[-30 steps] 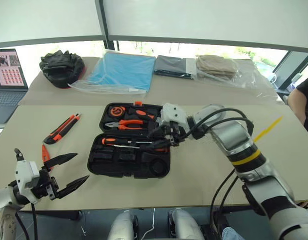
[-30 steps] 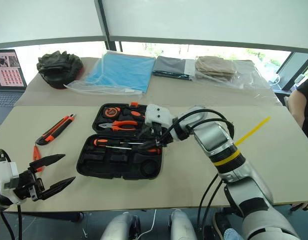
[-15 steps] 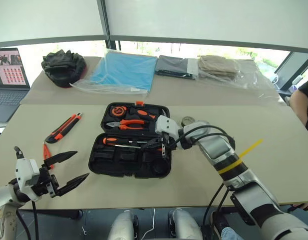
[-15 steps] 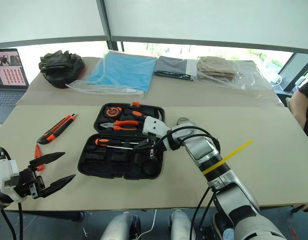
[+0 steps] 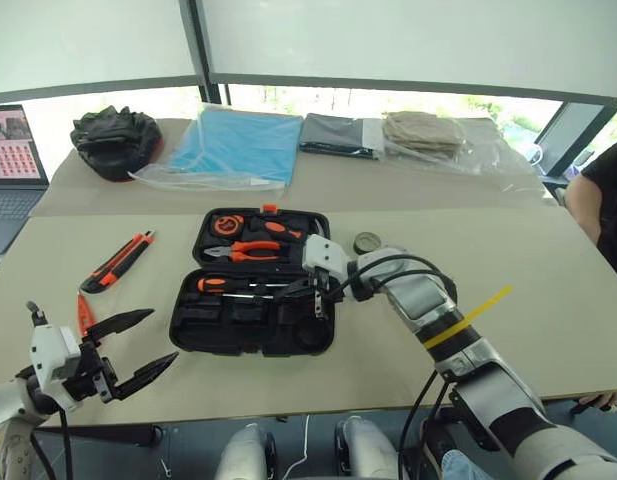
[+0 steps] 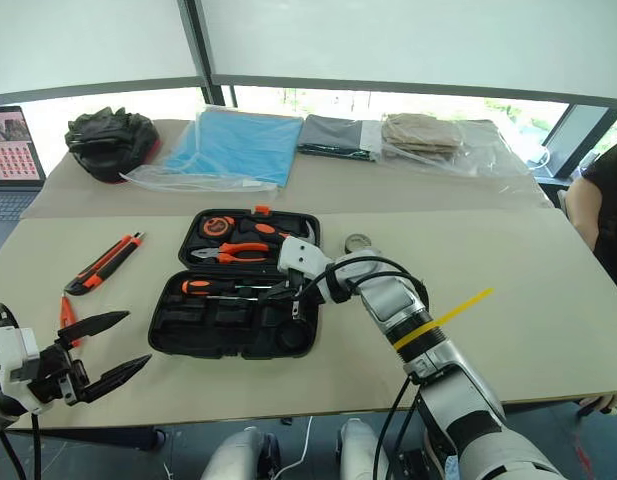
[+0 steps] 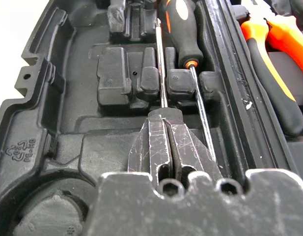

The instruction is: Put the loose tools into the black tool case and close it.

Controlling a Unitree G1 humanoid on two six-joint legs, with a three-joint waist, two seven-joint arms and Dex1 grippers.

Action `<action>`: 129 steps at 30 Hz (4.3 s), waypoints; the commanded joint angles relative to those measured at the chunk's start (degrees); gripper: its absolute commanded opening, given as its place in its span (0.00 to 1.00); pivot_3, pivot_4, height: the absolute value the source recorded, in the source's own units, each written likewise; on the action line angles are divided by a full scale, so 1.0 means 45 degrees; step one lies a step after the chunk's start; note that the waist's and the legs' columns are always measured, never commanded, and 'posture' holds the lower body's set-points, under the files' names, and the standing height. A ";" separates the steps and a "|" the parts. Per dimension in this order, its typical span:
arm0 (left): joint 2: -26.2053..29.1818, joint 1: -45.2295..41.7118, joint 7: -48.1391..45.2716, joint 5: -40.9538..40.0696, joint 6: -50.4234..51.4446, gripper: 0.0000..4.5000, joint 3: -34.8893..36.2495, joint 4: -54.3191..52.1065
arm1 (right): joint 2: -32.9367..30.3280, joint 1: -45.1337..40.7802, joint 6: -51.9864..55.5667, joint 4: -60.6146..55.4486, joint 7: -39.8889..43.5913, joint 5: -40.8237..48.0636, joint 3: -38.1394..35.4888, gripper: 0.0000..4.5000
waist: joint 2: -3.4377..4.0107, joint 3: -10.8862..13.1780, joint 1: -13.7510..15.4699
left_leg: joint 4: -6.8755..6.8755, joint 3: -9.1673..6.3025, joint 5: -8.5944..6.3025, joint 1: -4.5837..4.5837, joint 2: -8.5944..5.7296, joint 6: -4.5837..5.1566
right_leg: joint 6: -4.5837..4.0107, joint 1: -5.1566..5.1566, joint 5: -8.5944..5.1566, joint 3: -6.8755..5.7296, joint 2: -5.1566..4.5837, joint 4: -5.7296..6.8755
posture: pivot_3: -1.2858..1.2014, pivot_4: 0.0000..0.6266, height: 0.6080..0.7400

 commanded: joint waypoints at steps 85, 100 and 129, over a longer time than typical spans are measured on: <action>0.3502 -0.9307 -0.1011 0.5026 -0.1173 0.11 -0.7428 0.2373 | -0.2500 0.9157 -0.5155 -0.7644 -0.0615 0.6935 -0.6526 1.00 | 0.0016 0.0057 0.0588 | -0.0044 0.0058 -0.0019 0.0000 -0.0033 0.0006 | 0.0026 -0.0005 -0.0009 0.0097 0.0070 -0.0066 | 0.52 0.24 1.00; 0.2836 -1.0625 -0.1591 0.6909 -0.2906 0.11 -0.8845 0.4874 | -0.2349 0.9720 -0.5069 -0.8334 -0.1499 0.6721 -0.6352 1.00 | 0.0011 0.0060 0.0703 | 0.0027 0.0056 -0.0048 -0.0055 -0.0031 0.0042 | 0.0068 -0.0016 -0.0015 0.0103 0.0072 -0.0049 | 0.52 0.24 1.00; 0.3296 -0.9782 -0.0916 0.7511 -0.1456 0.45 -0.8975 0.4023 | -0.2448 0.9358 -0.5012 -0.7864 -0.0910 0.6652 -0.6062 1.00 | 0.0021 0.0052 0.0554 | 0.0019 0.0056 -0.0046 0.0157 -0.0013 0.0033 | 0.0114 0.0162 -0.0058 0.0124 0.0087 -0.0029 | 0.52 0.24 1.00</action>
